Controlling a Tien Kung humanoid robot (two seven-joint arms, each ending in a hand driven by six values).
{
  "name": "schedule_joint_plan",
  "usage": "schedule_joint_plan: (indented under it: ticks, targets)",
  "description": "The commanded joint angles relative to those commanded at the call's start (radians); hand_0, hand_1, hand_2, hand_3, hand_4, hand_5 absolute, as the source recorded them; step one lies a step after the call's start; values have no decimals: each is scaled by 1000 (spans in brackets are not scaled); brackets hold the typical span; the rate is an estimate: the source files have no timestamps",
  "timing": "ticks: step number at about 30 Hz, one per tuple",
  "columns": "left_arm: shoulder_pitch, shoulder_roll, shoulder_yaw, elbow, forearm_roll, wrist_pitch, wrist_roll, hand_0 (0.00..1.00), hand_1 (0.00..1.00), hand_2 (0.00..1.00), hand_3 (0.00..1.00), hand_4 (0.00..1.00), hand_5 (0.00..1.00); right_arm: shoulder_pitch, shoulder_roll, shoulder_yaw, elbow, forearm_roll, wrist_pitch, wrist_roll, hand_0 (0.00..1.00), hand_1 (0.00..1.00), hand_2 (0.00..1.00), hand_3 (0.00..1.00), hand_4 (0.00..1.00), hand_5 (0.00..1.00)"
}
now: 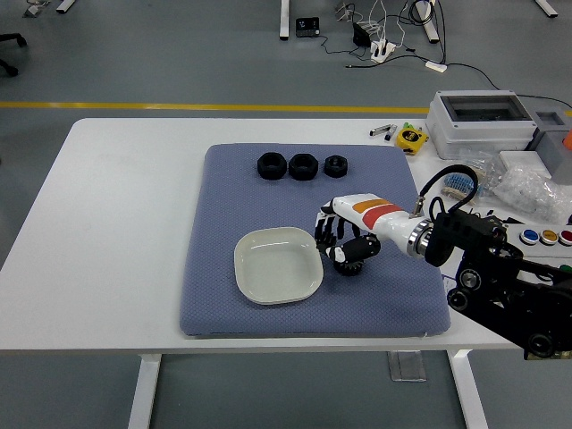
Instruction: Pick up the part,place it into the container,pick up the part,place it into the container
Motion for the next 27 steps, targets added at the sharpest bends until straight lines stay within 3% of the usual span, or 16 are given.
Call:
schedule_joint_plan:
  ticks: [5, 6, 11, 12, 17, 18, 27]
  targets:
    - [-2, 1, 2, 0, -11, 2, -2, 712, 634, 634, 562, 613, 680, 34, 65, -51, -32, 15, -22, 26, 367, 416, 462, 495, 575, 100]
    - [-3, 1, 1, 0, -12, 2, -2, 711, 632, 633, 561, 613, 679, 40, 76, -60, -34, 16, -25, 29, 407, 445, 492, 541, 604, 112]
    - [-6, 2, 1, 0, -13, 2, -1, 711, 632, 633, 561, 613, 679, 57, 116, -92, -43, 13, -20, 30, 407, 445, 492, 541, 604, 112]
    - [-6, 3, 1, 0, -13, 2, -1, 711, 628, 633, 561, 612, 681, 59, 122, -96, -46, 16, -24, 39, 507, 544, 702, 936, 875, 230]
    - [-7, 4, -4, 0, -9, 3, -1, 711, 628, 633, 561, 612, 681, 68, 134, -102, -58, 13, -27, 55, 507, 544, 702, 936, 875, 230]
    - [-8, 4, -4, 0, -8, 3, 0, 712, 621, 633, 561, 612, 681, 68, 135, -101, -61, 12, -26, 55, 540, 626, 790, 990, 978, 279]
    - [-7, 4, -12, 0, 3, 3, 2, 712, 622, 633, 561, 612, 679, 58, 105, -69, -73, 4, -22, 42, 511, 622, 797, 992, 979, 276]
